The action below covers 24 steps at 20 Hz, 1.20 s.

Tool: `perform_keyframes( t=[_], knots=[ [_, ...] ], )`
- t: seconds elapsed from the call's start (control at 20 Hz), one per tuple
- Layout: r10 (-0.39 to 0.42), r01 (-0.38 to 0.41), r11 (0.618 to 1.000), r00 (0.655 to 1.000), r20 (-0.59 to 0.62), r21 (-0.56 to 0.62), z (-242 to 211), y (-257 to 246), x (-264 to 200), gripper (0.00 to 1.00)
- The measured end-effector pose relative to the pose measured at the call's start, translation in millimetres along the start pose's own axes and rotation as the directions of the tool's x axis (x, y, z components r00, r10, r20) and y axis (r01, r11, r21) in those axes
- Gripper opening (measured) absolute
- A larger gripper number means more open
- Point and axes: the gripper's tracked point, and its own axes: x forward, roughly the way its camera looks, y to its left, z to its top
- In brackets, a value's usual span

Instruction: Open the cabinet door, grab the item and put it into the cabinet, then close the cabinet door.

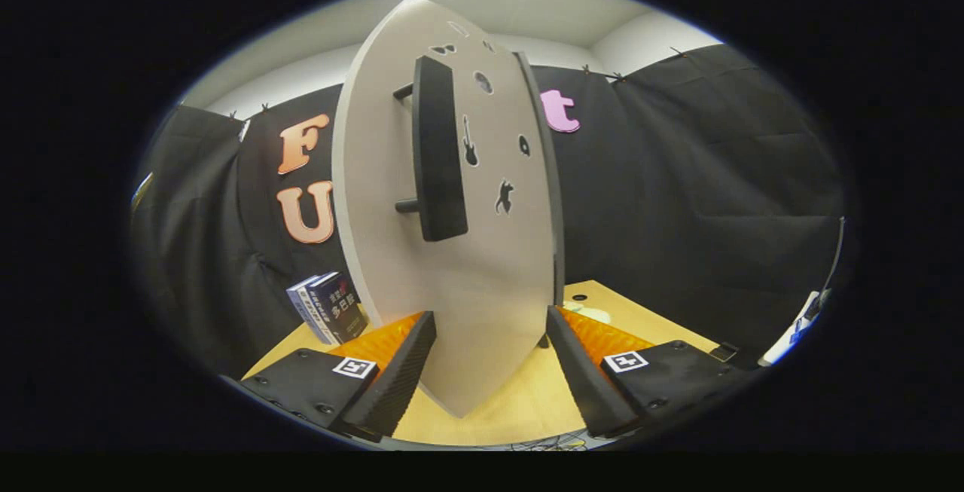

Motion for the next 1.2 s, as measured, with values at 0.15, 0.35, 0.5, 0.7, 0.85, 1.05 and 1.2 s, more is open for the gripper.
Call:
perform_keyframes(
  t=[0.15,0.35,0.5,0.7,0.85,1.05,1.2],
  knots=[
    [0.040,-0.040,0.999,0.999,-0.014,0.013,-7.3,30.2,24.6,0.95],
    [0.088,-0.088,0.996,0.996,-0.012,-0.030,-4.6,71.7,76.1,0.95],
    [0.097,-0.098,0.991,0.995,-0.015,-0.089,-0.4,91.2,112.2,0.95],
    [0.097,-0.099,0.992,0.995,-0.026,-0.081,5.4,112.1,148.9,0.95],
    [0.083,-0.084,0.995,0.996,-0.024,-0.049,4.9,122.8,173.5,0.95],
    [0.068,-0.069,0.997,0.997,-0.026,-0.019,2.9,125.5,189.0,0.95],
    [0.058,-0.058,0.998,0.998,-0.030,0.005,3.5,127.6,194.8,0.95]
  ],
)
